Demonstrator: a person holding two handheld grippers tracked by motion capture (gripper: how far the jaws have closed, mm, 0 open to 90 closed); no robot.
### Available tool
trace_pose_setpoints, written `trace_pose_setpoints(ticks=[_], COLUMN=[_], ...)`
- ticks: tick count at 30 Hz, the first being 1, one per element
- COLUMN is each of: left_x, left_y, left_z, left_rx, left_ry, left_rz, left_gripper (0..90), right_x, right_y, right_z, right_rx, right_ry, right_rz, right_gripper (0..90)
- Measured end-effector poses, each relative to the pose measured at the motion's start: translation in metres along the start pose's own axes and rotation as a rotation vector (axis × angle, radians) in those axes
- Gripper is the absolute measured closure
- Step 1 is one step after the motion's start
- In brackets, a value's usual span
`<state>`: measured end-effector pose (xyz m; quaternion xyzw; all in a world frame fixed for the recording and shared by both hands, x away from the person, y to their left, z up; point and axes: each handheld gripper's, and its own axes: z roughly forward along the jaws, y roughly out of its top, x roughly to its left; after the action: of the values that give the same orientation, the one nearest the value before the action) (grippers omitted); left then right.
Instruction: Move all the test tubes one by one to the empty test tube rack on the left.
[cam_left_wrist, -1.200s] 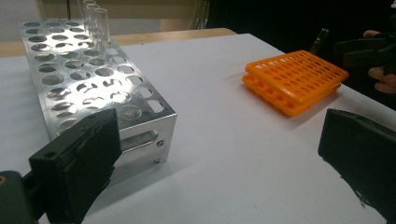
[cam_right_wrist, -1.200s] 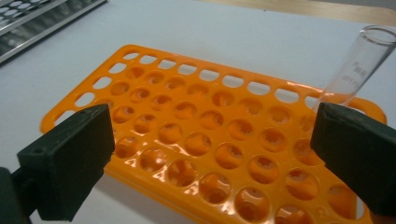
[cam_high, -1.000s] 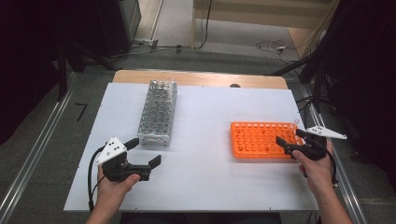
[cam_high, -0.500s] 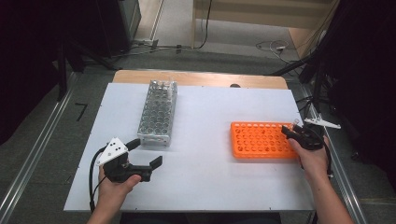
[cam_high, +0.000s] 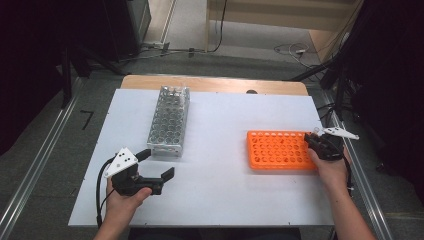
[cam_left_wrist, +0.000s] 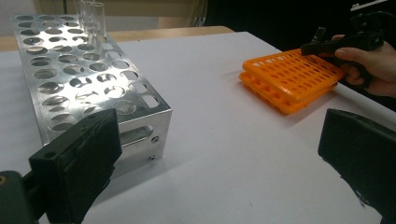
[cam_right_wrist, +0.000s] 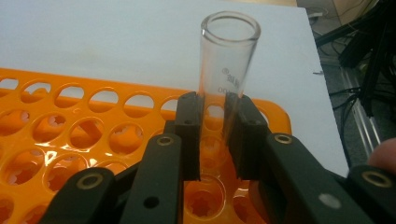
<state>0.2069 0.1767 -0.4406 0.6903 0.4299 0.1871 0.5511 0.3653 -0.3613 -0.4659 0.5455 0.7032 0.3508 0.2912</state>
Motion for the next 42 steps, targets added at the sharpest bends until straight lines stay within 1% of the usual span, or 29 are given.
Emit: trace_pose_setpoints(ticks=[2,7,13,16,18,20,24,25,27,29,38,42], left_x=[0.000,0.000,-0.002,-0.003,-0.004,-0.004,-0.006,-0.007,-0.008,-0.010,-0.021,-0.027], left_y=[0.000,0.000,0.001,0.001,0.002,0.002,0.003,0.003,0.004,0.004,0.008,0.009], left_z=[0.000,0.000,0.001,0.001,0.001,0.002,0.003,0.003,0.004,0.004,0.008,0.011], left_rx=[0.000,0.000,-0.002,-0.004,-0.002,-0.003,-0.002,0.000,0.001,0.002,-0.005,-0.007], left_ry=[0.001,0.001,-0.005,-0.010,-0.010,-0.013,-0.021,-0.023,-0.026,-0.033,-0.062,-0.077], left_rz=[-0.001,0.000,0.004,0.006,0.006,0.007,0.010,0.012,0.015,0.018,0.035,0.043], left_gripper=[0.0,0.0,0.0,0.0,0.0,0.0,0.0,0.0,0.0,0.0,0.0,0.0], right_x=[0.000,-0.002,-0.003,0.000,0.003,0.009,0.021,0.025,0.033,0.040,0.085,0.104], right_y=[0.000,0.003,0.013,0.018,0.020,0.021,0.020,0.019,0.017,0.015,0.004,-0.002], right_z=[-0.001,-0.007,-0.026,-0.036,-0.042,-0.047,-0.056,-0.059,-0.063,-0.067,-0.082,-0.087], right_rx=[-0.004,-0.041,-0.103,-0.127,-0.134,-0.138,-0.149,-0.149,-0.148,-0.152,-0.147,-0.136], right_ry=[0.002,0.010,0.021,0.042,0.062,0.085,0.144,0.161,0.185,0.221,0.367,0.409], right_rz=[0.007,0.004,0.008,-0.003,-0.013,-0.024,-0.049,-0.048,-0.061,-0.069,-0.140,-0.184], right_gripper=[73.6,73.7,73.8,73.7,73.8,73.7,73.7,73.7,73.7,73.7,73.8,73.8])
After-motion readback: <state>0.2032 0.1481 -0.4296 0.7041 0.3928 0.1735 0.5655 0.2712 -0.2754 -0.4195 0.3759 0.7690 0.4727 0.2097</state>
